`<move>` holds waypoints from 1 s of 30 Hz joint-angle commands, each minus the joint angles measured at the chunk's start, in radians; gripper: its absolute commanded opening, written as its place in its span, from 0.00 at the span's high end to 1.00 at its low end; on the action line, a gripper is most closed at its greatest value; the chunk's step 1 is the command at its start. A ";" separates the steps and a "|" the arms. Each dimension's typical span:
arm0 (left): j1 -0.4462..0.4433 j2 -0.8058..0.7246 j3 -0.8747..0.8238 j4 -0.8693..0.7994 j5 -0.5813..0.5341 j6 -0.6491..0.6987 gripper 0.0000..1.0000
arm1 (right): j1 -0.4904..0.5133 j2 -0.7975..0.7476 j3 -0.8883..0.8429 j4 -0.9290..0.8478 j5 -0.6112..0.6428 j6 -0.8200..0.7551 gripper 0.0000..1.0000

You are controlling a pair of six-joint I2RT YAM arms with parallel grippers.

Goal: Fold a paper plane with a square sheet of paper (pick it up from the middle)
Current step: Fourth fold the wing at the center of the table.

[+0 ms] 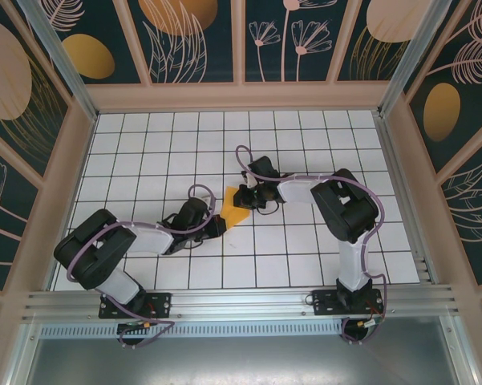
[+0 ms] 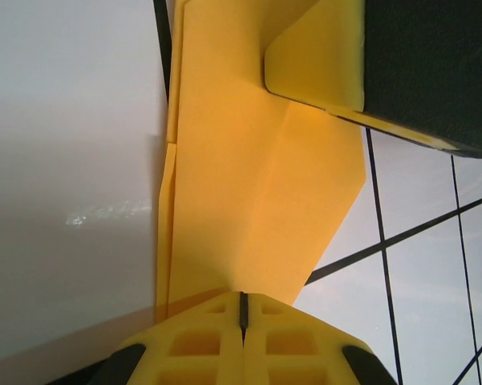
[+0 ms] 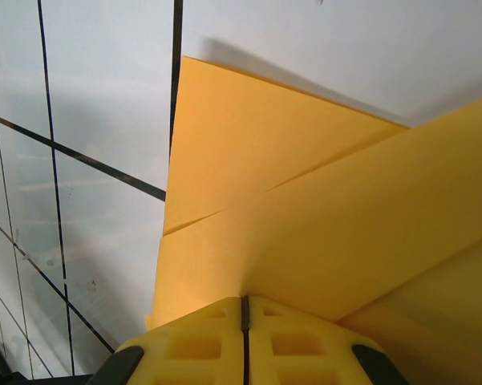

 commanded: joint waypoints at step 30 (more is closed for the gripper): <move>-0.021 -0.154 -0.058 -0.442 -0.002 0.076 0.94 | 0.000 0.119 -0.035 -0.130 0.155 0.001 0.90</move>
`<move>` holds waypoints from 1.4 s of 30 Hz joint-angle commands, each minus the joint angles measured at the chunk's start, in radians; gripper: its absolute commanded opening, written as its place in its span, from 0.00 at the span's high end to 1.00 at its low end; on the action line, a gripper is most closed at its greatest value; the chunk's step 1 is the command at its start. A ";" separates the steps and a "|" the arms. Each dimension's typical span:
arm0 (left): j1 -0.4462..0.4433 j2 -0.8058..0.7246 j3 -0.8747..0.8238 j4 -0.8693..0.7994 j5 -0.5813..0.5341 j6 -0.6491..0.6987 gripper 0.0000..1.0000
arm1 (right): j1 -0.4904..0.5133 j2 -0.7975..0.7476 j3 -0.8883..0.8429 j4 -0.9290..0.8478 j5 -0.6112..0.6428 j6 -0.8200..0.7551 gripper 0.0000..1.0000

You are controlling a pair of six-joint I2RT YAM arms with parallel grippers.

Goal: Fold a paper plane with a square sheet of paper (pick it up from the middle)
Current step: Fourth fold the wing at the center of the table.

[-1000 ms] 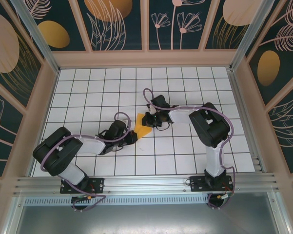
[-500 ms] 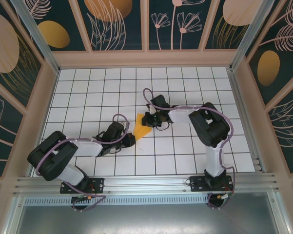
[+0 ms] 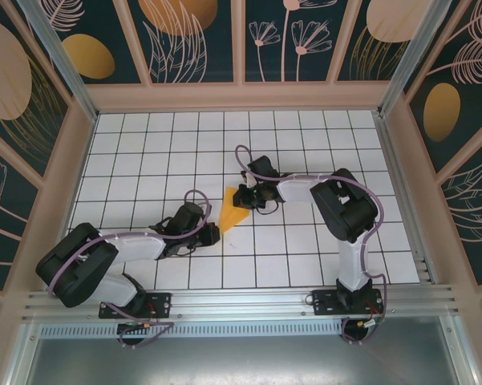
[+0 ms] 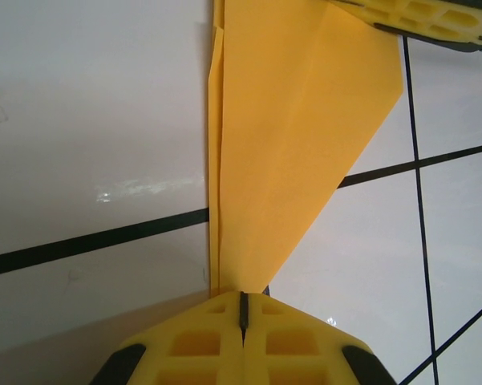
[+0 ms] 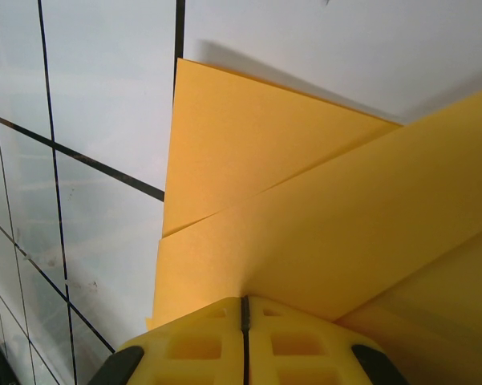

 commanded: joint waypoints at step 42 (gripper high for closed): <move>-0.009 0.137 0.021 0.067 -0.123 -0.107 1.00 | 0.035 -0.031 0.057 -0.070 0.004 0.010 0.89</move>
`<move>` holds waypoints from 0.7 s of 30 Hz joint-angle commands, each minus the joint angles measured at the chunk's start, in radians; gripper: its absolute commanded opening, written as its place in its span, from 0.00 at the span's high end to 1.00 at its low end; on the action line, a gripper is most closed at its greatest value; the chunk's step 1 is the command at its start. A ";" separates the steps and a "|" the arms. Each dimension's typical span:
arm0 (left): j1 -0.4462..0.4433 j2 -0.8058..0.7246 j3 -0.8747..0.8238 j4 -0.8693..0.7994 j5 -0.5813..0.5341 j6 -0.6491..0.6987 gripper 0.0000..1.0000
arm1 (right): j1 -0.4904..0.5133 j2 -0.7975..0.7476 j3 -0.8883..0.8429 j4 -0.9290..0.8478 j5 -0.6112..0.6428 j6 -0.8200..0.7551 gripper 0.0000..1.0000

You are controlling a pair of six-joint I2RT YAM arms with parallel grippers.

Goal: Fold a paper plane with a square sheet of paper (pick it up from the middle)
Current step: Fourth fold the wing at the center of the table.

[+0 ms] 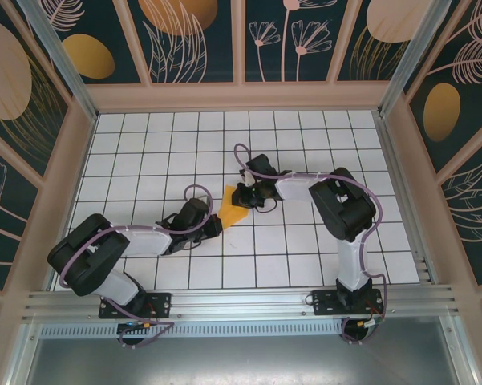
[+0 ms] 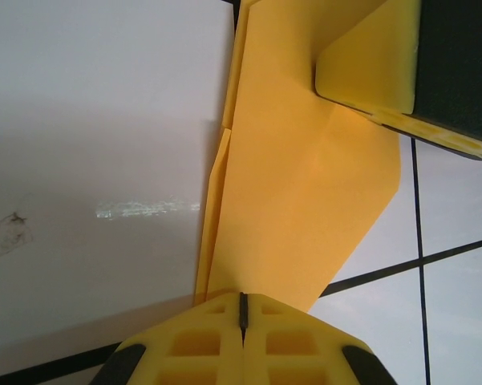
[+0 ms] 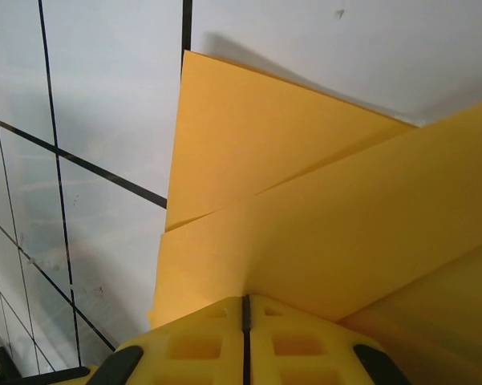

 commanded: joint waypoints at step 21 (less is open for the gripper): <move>-0.002 0.035 -0.037 -0.045 0.006 -0.014 1.00 | 0.083 -0.009 -0.031 -0.057 0.082 -0.015 0.90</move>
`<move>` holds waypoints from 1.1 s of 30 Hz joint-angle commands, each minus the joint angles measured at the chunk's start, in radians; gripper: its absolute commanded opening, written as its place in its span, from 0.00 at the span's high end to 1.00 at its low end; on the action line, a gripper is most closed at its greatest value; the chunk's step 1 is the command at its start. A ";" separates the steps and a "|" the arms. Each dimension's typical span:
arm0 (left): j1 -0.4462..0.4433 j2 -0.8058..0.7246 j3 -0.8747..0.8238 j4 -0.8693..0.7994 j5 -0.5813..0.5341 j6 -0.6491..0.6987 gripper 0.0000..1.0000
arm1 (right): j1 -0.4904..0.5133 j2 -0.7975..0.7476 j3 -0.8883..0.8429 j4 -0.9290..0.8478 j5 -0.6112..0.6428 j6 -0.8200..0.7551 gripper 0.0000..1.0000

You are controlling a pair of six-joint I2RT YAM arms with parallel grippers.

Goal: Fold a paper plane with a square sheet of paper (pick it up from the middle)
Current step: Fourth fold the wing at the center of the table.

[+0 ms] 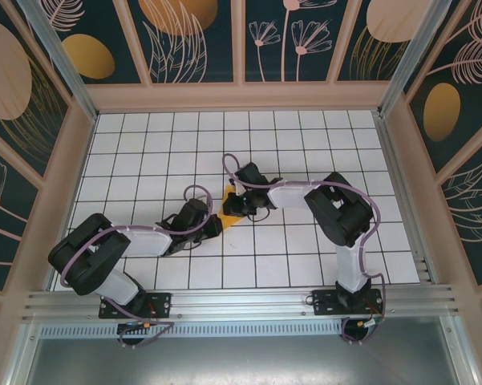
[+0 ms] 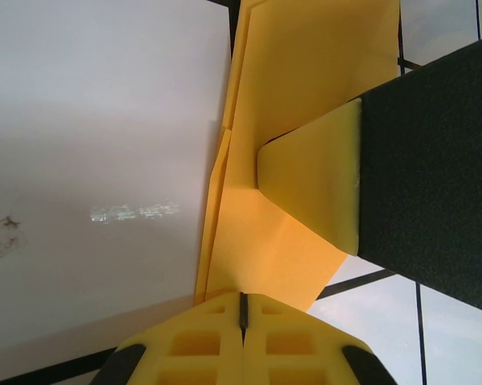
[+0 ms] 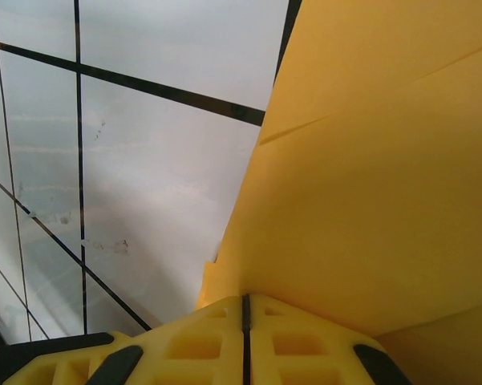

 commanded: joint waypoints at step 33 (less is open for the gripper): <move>-0.002 -0.095 0.014 -0.118 0.042 0.016 0.92 | -0.293 -0.061 0.093 -0.121 0.074 -0.011 0.67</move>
